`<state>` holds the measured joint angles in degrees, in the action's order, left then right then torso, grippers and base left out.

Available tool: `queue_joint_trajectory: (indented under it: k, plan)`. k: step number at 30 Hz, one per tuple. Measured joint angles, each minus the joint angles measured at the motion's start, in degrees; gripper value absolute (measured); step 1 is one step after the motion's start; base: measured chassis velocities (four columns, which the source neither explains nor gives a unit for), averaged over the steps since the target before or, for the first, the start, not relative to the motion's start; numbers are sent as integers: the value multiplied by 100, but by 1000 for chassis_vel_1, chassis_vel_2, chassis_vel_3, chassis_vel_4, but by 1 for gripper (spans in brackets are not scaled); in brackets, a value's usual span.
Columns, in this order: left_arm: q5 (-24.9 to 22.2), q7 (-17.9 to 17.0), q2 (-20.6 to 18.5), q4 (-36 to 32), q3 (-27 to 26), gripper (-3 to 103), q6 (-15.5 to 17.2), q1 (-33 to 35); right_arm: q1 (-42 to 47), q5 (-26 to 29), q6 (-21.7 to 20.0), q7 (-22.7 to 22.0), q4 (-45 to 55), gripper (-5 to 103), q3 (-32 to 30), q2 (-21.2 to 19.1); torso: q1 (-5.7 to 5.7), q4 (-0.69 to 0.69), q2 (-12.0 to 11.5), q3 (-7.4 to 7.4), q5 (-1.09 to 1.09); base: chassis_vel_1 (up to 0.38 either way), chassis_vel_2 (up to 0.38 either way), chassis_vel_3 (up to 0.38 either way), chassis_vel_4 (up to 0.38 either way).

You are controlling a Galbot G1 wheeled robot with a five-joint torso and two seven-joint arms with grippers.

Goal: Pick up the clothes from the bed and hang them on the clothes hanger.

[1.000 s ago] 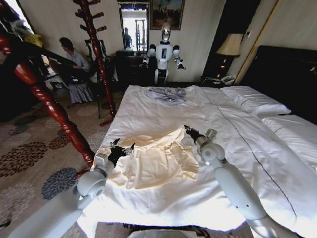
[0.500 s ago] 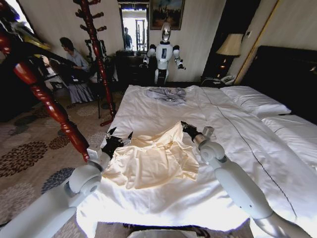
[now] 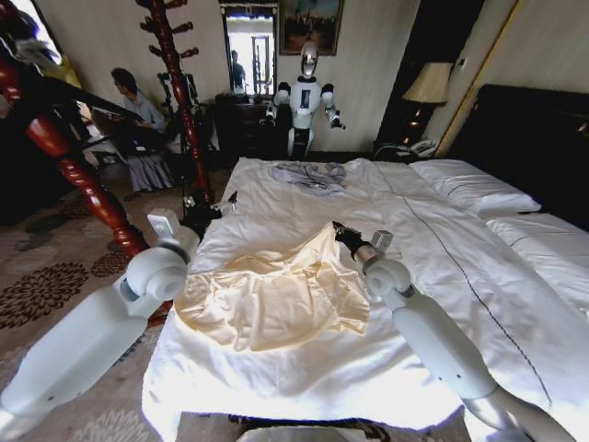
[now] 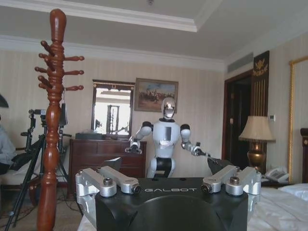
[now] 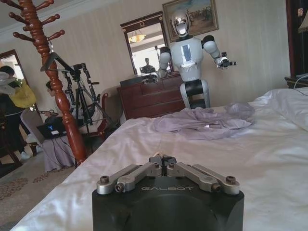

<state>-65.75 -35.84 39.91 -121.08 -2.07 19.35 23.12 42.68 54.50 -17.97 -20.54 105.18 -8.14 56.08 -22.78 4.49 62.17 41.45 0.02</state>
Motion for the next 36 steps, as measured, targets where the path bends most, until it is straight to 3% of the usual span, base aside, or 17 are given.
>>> queue_joint_trajectory:
  k: [2,3,7,10,16,18,24,26,29,30,33,36]
  plan:
    - [-792,-551,-113,-122,40,100,540,-701,82,2,-9,-43,40,0,-84,2,0,-2,0,0,0,0,0,0,0]
    - [-792,-551,-113,-122,40,100,540,-701,82,2,-9,-43,40,0,-84,2,0,-2,0,0,0,0,0,0,0]
    - [-1722,-1165,-554,-502,-33,100,1329,-1364,308,12,-27,-73,136,0,-269,-33,2,-2,1,-1,-1,0,0,0,0]
    - [-2114,-1341,-900,-660,-199,100,1567,-1484,386,13,-34,-94,168,0,-321,-34,2,-2,0,-1,0,0,0,0,0]
    - [-2565,-1240,-1869,-657,-635,100,1780,-1635,502,35,-36,-111,210,0,-456,-72,2,-5,1,-1,-3,0,0,0,0]
    - [-2601,-1220,-1952,-643,-701,102,1805,-1636,524,39,-36,-111,219,0,-470,-78,2,-3,1,-1,-2,0,0,0,0]
    - [-3039,-1155,-2679,-336,-1590,99,2132,-1524,691,52,-36,-122,318,0,-583,-174,3,-4,1,-2,-2,0,0,0,0]
    - [-3081,-1175,-2732,-303,-1647,99,2169,-1521,700,53,-36,-134,323,0,-601,-184,3,-4,1,-2,-2,0,0,0,0]
    - [-3626,-1455,-3070,-181,-2094,96,2303,-1350,749,90,-36,-165,359,0,-692,-244,2,-2,0,-1,-2,0,0,0,0]
    - [-3626,-1455,-3070,-181,-2094,96,2303,-1350,749,90,-36,-165,359,0,-692,-244,2,-2,0,-1,-2,0,0,0,0]
    - [-4203,-1639,-3424,-274,-2784,94,2310,-903,811,105,-34,-170,409,0,-759,-279,3,-5,1,-2,-2,0,0,0,0]
    - [-4588,-1688,-3581,-227,-3007,93,2310,-831,870,106,-31,-175,445,0,-800,-290,3,-3,1,-2,-1,0,0,0,0]
